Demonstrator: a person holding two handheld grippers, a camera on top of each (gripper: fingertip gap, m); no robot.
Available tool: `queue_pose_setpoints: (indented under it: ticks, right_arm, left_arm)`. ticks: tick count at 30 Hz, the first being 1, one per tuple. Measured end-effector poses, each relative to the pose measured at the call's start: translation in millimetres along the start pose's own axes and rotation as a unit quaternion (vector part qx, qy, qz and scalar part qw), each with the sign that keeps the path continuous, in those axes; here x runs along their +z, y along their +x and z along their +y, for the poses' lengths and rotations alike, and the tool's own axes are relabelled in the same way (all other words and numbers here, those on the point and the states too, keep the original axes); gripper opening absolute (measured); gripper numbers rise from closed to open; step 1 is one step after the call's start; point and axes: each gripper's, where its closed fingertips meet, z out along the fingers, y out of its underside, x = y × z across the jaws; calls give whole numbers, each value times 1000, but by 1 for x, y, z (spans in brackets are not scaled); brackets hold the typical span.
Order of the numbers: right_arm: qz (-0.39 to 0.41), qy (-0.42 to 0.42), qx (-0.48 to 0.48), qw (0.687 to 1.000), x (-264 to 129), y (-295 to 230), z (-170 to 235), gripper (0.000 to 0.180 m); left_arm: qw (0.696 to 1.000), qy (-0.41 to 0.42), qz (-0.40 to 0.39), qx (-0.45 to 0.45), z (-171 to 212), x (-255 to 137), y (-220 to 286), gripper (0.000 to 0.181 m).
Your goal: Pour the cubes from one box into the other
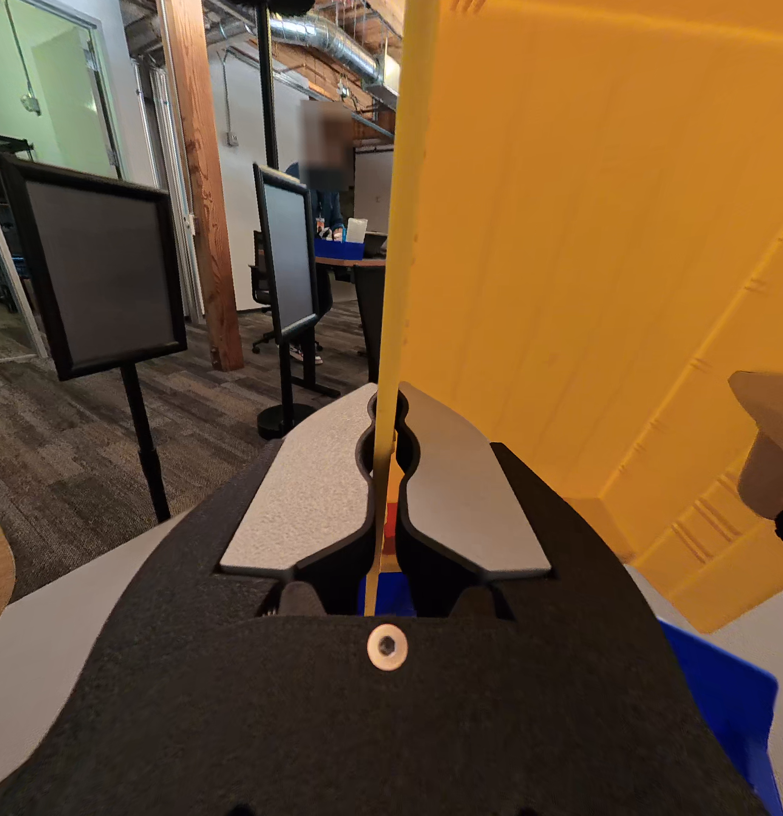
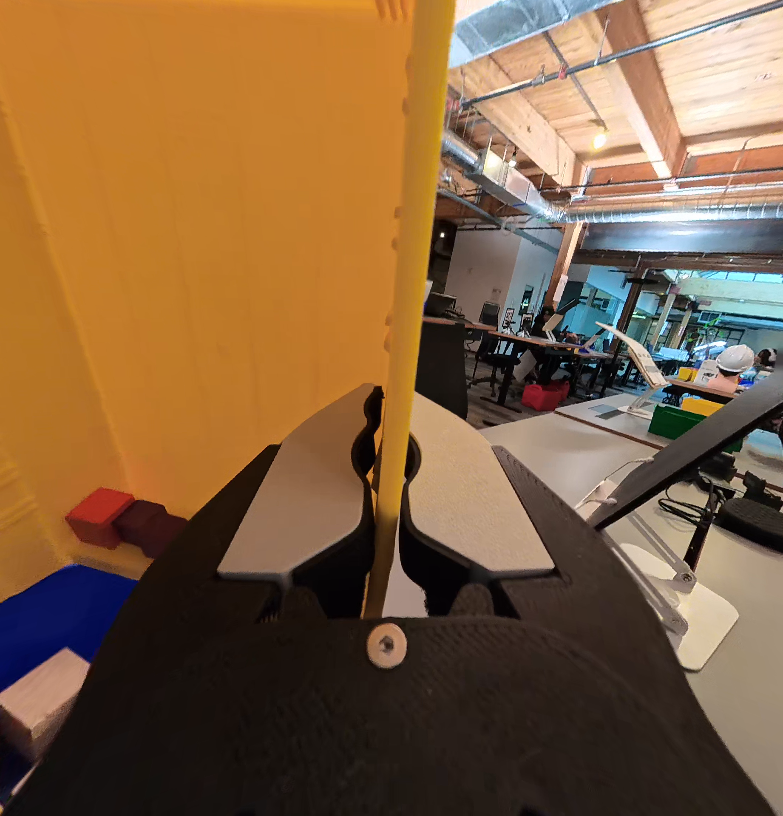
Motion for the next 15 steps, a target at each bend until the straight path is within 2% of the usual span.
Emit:
queue_pose_setpoints:
  ticks: [15]
  right_arm:
    - [15,78,-10,997,-6,8,-57,4]
  left_arm:
    - [996,89,-9,-11,-51,-16,7,3]
